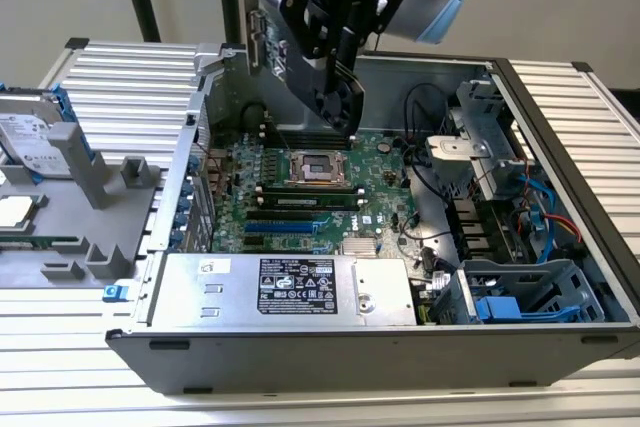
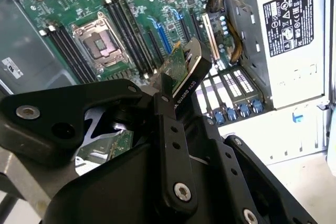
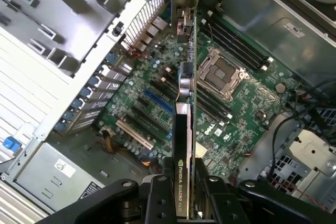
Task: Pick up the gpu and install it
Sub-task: 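Insert the gpu into the slot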
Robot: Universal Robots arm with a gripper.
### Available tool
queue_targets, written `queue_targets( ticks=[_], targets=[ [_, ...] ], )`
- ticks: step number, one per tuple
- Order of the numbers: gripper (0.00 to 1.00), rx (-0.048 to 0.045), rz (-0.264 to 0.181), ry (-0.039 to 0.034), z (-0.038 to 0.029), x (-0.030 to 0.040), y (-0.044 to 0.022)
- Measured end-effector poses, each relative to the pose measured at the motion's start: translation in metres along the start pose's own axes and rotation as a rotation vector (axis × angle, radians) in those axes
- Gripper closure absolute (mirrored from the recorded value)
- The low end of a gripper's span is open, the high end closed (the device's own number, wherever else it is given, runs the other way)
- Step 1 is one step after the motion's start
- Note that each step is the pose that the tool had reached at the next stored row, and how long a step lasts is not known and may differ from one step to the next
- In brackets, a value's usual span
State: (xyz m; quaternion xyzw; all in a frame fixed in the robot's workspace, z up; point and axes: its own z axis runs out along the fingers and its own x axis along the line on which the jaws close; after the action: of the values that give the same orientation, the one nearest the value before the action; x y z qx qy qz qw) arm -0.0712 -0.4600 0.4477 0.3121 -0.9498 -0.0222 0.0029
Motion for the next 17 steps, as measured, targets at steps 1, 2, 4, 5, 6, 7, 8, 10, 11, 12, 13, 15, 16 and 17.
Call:
queue_targets(
  ticks=[1,2,4,5,6,7,8,10,11,12,13,15,16,17],
  targets=[
    [1.00,-0.0001,-0.008,0.0002,0.0000,0.0000,0.0000],
    [1.00,-0.0002,-0.016,0.0006,-0.0001,0.0000,0.0000],
    [1.00,-0.0003,-0.031,0.0013,-0.0003,0.0000,0.0000],
    [1.00,-0.0003,-0.038,0.0016,-0.0004,0.0000,0.0000],
    [1.00,-0.0004,-0.046,0.0020,-0.0004,0.0000,0.0000],
    [1.00,-0.0005,-0.054,0.0024,-0.0005,0.0000,0.0000],
    [1.00,-0.0005,-0.062,0.0027,-0.0006,0.0000,0.0000],
    [1.00,-0.0007,-0.077,0.0034,-0.0008,0.0000,0.0000],
    [1.00,-0.0007,-0.085,0.0037,-0.0008,0.0000,0.0000],
    [1.00,-0.0008,-0.092,0.0041,-0.0009,0.0000,0.0000],
    [1.00,-0.0009,-0.101,0.0044,-0.0010,0.0000,0.0000],
    [1.00,-0.0010,-0.118,0.0051,-0.0011,0.0000,0.0001],
    [1.00,-0.0010,-0.126,0.0055,-0.0011,0.0000,0.0000],
    [1.00,-0.0011,-0.135,0.0059,-0.0012,0.0000,0.0001]
  ],
)
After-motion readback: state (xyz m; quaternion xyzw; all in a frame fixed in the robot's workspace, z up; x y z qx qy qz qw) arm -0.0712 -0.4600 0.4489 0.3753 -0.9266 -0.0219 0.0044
